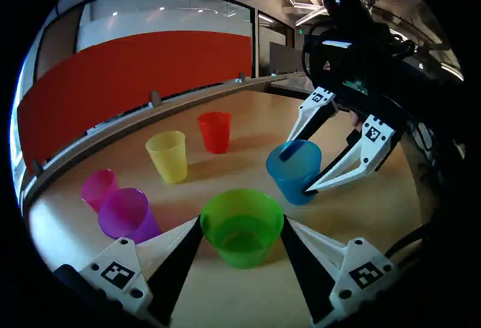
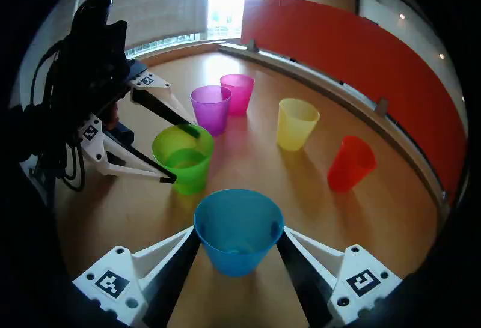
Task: Pour water
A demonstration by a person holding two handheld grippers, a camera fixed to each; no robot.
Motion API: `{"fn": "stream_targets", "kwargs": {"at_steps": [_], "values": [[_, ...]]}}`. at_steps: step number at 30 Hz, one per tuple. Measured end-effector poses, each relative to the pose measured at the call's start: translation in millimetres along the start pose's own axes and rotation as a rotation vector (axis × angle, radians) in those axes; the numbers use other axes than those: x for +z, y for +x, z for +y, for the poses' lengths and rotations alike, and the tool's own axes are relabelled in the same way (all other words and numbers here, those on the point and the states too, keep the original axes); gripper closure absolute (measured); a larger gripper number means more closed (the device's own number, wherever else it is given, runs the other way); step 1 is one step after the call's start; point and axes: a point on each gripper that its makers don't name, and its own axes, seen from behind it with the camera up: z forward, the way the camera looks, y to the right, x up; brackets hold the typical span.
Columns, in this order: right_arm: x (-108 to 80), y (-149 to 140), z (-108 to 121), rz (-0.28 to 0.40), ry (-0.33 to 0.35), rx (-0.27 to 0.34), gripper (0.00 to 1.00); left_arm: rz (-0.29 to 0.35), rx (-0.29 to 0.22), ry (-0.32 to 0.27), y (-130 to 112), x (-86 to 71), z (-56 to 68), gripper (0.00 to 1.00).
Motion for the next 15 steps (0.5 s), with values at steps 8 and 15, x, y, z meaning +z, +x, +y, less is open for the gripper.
{"fn": "stream_targets", "kwargs": {"at_steps": [8,15], "values": [[0.1,-3.5,-2.6,-0.001,0.01,0.009,0.11,-0.003,0.008,-0.001,-2.4,-0.5,1.8,0.12],[-2.4,-7.3,-3.4,-0.001,0.009,0.013,0.1,-0.005,0.005,0.001,-2.8,-0.9,2.0,0.12]]}}
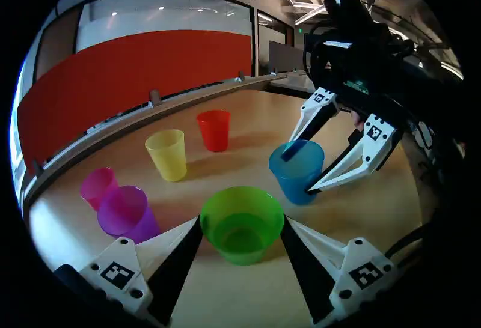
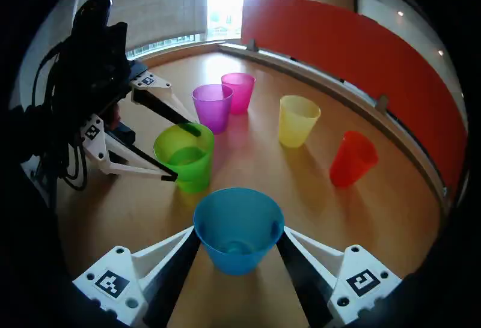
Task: Pour water
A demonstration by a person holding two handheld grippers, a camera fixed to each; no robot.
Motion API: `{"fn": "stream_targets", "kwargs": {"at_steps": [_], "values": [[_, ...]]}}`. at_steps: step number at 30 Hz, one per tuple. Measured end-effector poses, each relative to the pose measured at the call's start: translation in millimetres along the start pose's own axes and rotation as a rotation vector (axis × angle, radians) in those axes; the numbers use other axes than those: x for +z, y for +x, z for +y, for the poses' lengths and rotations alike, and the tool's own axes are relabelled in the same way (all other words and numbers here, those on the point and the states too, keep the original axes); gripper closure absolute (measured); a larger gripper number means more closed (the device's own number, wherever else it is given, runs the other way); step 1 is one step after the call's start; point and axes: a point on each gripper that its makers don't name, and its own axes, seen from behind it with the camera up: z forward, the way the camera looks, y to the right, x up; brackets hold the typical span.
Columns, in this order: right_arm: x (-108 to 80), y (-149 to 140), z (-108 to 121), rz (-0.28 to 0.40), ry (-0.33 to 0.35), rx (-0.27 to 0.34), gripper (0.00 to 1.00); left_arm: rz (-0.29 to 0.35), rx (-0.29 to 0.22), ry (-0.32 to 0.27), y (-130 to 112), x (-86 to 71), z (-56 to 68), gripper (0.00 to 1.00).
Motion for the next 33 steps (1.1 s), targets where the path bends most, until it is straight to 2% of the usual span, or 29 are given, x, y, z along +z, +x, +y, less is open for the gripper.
{"fn": "stream_targets", "kwargs": {"at_steps": [11,16,22,33], "values": [[-6.2,-11.1,-1.5,-0.012,-0.003,0.005,0.1,-0.02,-0.001,0.001,-5.0,0.5,-0.1,0.11],[-6.8,-22.8,0.0,-0.042,-0.019,0.004,0.08,-0.039,0.014,0.007,-9.1,-0.6,-0.8,0.11],[-9.0,-25.5,0.5,-0.043,-0.027,0.014,0.0,-0.051,0.039,0.013,-8.5,-4.1,-1.1,0.11],[-17.4,-30.5,1.3,-0.045,-0.045,0.013,0.0,-0.074,0.055,0.025,-11.4,-15.4,-3.1,0.11]]}}
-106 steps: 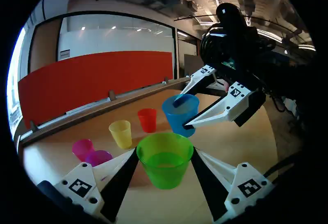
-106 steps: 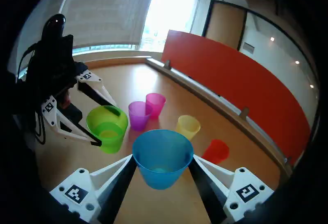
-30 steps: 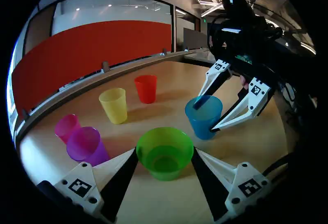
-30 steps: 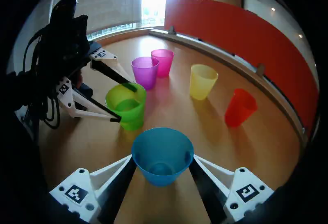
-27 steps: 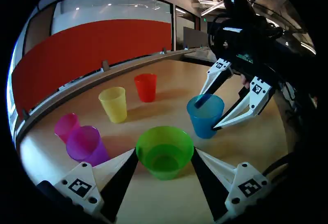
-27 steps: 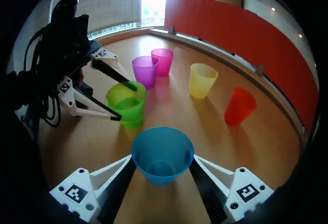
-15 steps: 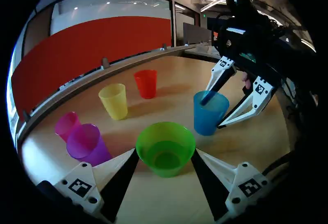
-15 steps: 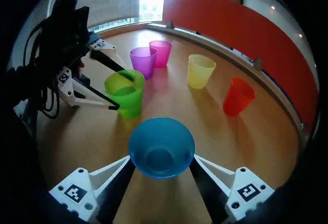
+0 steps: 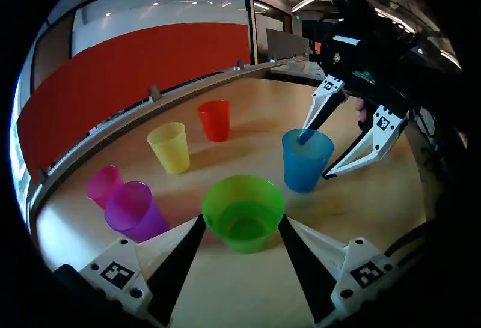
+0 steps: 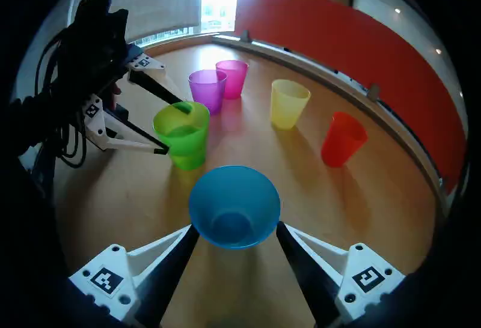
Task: Pour water
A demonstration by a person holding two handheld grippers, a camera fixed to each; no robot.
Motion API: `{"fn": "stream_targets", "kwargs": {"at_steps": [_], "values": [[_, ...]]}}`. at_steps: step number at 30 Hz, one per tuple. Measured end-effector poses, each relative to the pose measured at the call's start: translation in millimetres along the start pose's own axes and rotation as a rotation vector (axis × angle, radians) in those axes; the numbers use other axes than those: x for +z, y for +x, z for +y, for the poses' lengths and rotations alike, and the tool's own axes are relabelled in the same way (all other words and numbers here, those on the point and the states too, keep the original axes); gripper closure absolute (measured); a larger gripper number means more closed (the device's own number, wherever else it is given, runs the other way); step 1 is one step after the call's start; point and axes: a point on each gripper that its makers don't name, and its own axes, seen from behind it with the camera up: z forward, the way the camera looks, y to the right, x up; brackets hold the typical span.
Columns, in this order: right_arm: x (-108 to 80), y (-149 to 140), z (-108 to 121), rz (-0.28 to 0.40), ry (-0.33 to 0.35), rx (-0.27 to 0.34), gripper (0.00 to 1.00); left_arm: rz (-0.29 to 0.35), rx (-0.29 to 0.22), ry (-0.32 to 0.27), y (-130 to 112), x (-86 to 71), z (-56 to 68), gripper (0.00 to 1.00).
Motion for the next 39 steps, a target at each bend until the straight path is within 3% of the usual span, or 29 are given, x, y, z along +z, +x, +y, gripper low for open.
{"fn": "stream_targets", "kwargs": {"at_steps": [8,26,31,39], "values": [[-11.7,-13.0,0.5,-0.005,-0.021,0.005,0.0,-0.01,0.015,0.035,-6.3,-15.8,-5.3,0.11],[-49.1,-38.7,12.5,0.011,-0.089,0.05,0.0,0.004,-0.04,0.118,-21.3,-66.8,-23.1,0.11],[-56.3,-38.7,17.4,0.032,-0.111,0.069,0.0,0.025,-0.07,0.155,-20.0,-78.0,-34.3,0.11],[-66.0,-38.7,38.4,0.074,-0.182,0.129,0.0,0.071,-0.124,0.263,-16.3,-100.5,-61.4,0.11]]}}
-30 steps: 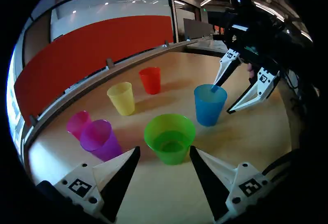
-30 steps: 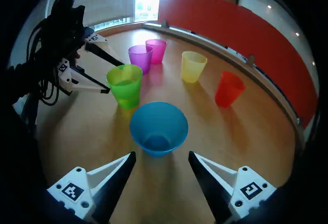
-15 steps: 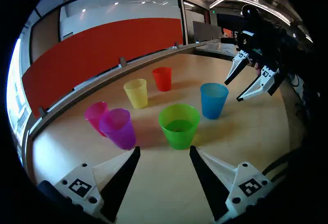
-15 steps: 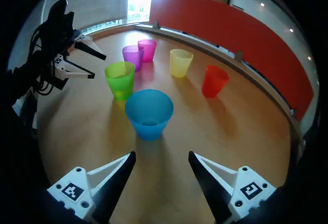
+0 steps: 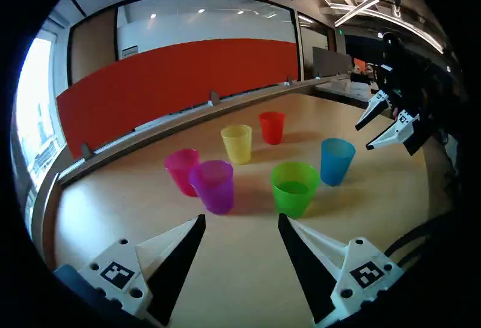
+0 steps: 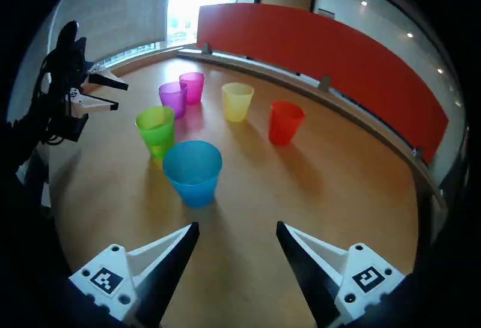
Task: Pour water
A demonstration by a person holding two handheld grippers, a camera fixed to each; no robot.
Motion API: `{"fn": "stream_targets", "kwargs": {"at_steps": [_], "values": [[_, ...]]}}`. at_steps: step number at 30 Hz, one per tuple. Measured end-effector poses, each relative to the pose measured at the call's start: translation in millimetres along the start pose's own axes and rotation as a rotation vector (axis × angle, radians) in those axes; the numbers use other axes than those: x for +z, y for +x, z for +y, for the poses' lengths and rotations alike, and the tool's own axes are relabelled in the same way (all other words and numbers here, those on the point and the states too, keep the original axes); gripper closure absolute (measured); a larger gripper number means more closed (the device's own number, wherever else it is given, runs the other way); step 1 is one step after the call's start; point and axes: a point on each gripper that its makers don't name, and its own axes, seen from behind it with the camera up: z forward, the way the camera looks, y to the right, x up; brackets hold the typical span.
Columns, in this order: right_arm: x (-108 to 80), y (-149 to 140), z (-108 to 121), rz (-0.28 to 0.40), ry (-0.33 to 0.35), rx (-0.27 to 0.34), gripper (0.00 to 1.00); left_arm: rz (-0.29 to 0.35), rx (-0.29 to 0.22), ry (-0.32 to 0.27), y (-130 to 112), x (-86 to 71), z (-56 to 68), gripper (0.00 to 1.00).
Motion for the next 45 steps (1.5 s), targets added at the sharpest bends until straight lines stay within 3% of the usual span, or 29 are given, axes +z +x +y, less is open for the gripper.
{"fn": "stream_targets", "kwargs": {"at_steps": [11,23,30,38,45], "values": [[-5.8,21.3,47.0,0.129,-0.185,0.13,0.0,0.082,-0.111,0.17,10.9,-25.8,-53.3,0.11],[-19.4,50.3,79.6,0.327,-0.366,0.221,0.0,0.203,-0.202,0.355,23.8,-57.1,-96.2,0.11],[-26.7,64.9,91.4,0.433,-0.452,0.219,0.0,0.264,-0.24,0.427,31.6,-71.0,-111.2,0.11],[-48.5,99.9,97.1,0.609,-0.526,0.181,0.0,0.327,-0.278,0.478,37.4,-81.5,-123.1,0.11],[-50.9,109.9,95.5,0.666,-0.531,0.237,0.0,0.389,-0.296,0.513,42.8,-95.2,-131.2,0.11]]}}
